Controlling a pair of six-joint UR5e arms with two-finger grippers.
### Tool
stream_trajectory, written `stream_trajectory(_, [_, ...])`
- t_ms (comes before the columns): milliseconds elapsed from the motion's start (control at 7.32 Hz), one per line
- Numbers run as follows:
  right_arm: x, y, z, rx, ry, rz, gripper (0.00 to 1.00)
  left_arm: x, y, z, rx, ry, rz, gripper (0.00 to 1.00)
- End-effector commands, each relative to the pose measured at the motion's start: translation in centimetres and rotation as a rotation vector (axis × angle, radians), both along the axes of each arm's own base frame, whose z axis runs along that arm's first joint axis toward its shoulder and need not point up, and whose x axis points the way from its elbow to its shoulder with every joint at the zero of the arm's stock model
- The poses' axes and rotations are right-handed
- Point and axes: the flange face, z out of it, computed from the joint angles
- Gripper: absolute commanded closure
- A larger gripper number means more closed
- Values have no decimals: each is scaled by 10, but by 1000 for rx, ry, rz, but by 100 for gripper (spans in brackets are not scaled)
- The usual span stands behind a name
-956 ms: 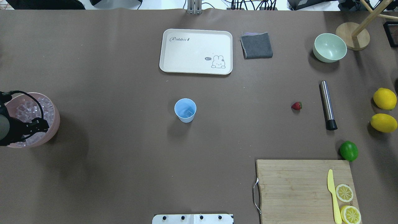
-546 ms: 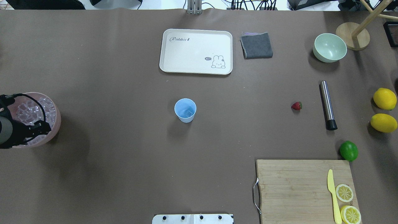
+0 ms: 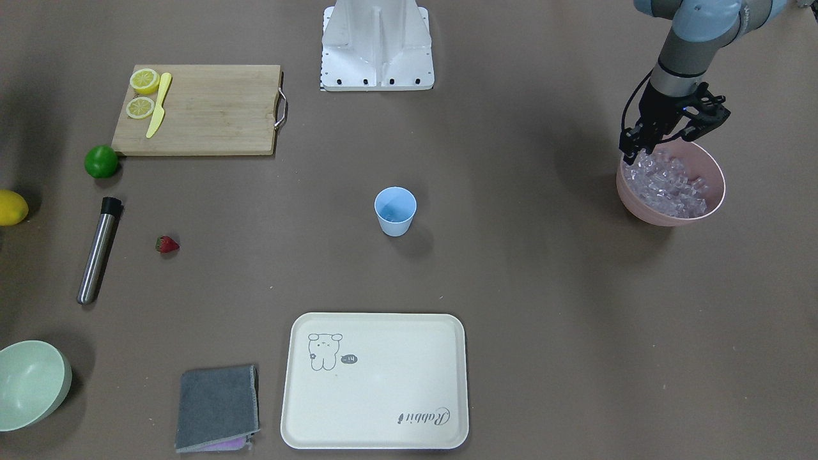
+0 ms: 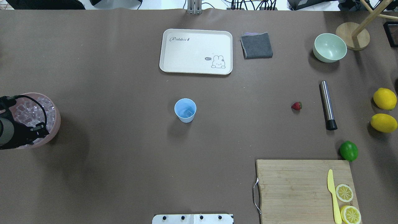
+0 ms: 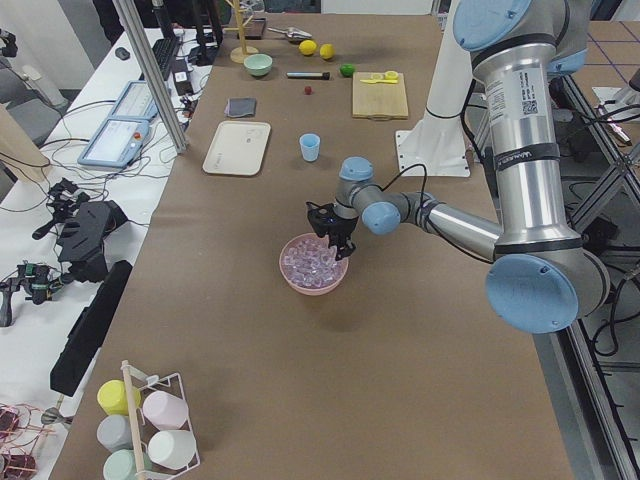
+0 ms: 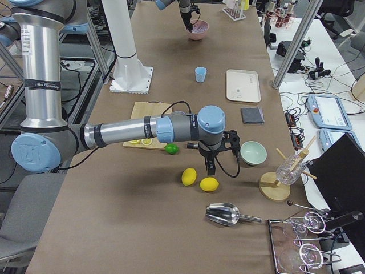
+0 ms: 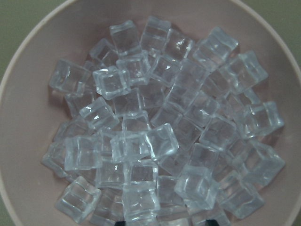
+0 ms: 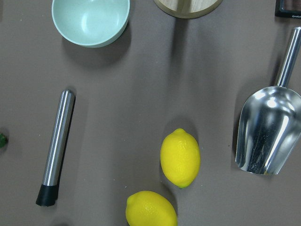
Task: Mash ice and strawberries in cup
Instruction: 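Lower the left gripper into the ice and grasp another cube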
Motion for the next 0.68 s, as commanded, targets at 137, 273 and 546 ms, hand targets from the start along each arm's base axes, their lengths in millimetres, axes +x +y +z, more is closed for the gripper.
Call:
stream_trajectory(137, [0,0,-2,1,0,2,0,-13,-6,1,7,-8,-27,88])
stream_trajectory(273, [0,0,-3,3,0,2,0,-20,-12,1,8,-7,-45,92])
stream_trajectory(546, [0,-1,-2,0,0,3,0,-41,-25,-1,32,-11,-63,100])
